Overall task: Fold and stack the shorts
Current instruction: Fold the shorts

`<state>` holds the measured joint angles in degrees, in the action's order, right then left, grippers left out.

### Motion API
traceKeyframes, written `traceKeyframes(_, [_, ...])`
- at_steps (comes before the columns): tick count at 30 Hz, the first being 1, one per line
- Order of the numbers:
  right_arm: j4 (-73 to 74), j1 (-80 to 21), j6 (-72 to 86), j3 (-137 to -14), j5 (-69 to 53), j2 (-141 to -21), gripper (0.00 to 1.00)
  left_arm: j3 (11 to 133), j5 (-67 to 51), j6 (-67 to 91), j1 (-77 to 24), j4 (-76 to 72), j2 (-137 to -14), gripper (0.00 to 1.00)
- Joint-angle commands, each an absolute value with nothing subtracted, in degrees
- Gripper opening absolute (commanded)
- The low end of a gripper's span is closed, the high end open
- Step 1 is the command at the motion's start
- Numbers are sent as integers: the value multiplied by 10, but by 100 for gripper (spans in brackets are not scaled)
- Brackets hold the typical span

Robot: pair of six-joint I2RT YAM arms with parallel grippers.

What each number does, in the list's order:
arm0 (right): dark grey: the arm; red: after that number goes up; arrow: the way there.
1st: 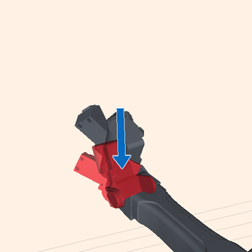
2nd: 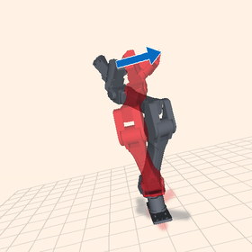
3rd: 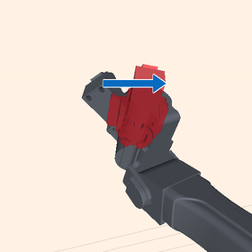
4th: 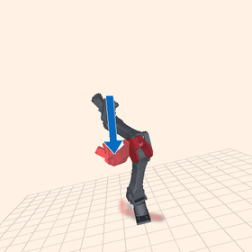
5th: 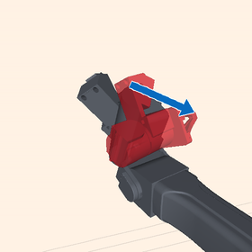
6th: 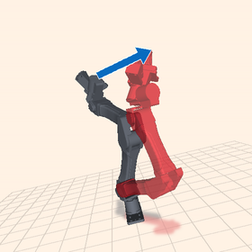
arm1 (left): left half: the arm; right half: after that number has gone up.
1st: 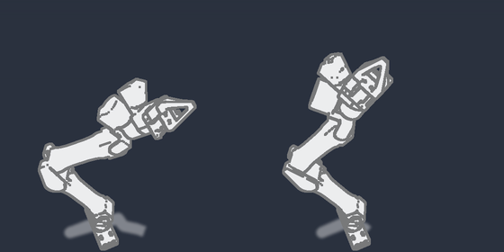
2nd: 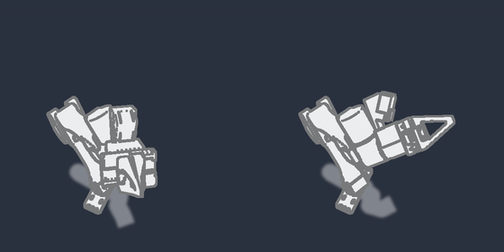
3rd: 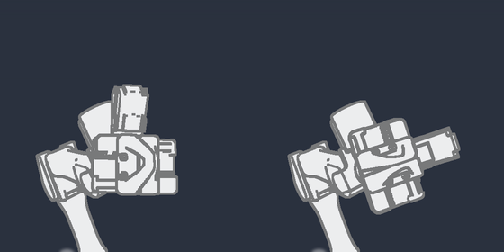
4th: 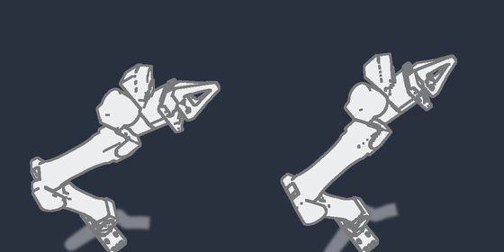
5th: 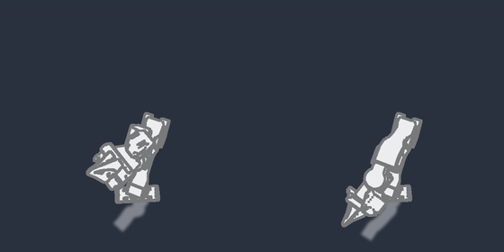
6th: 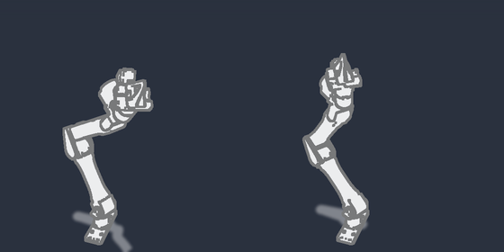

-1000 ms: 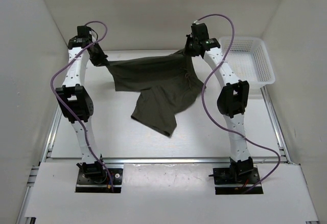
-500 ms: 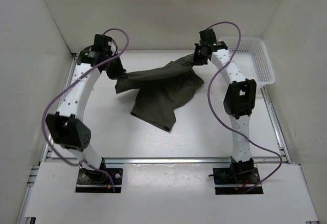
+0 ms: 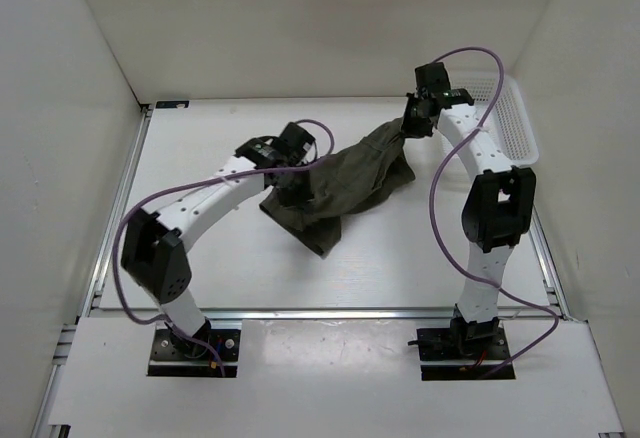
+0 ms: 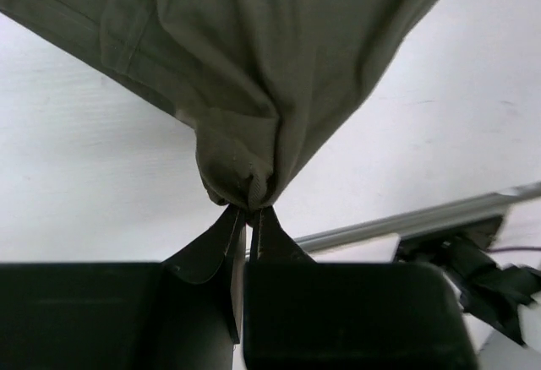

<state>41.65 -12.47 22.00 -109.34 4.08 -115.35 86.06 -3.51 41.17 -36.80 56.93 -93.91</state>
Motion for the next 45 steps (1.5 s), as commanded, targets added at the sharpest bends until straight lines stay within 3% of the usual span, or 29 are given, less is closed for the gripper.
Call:
traceKeyframes(1, [402,-126,205,-1063,80,-1143,0,862,3,444,-392,550,-956,10])
traceKeyframes(11, [389,-126,200,-957,105,-1092,0,794,13,449,-422,561,-934,10])
traceKeyframes(22, [384,-120,200,-962,87,-1086,0,774,40,461,-427,575,-934,10])
traceKeyframes(26, [384,-120,200,-975,62,-1080,0,780,62,435,-376,591,-911,10])
traceKeyframes(33, [408,-120,200,-1127,19,-1138,0,909,70,358,-253,610,-906,10])
traceKeyframes(41, [418,-120,210,-1358,-79,-1262,0,1256,74,254,-88,665,-1111,10])
traceKeyframes(45, [379,-120,221,-1382,-128,-1307,0,1315,7,243,-35,634,-1175,10])
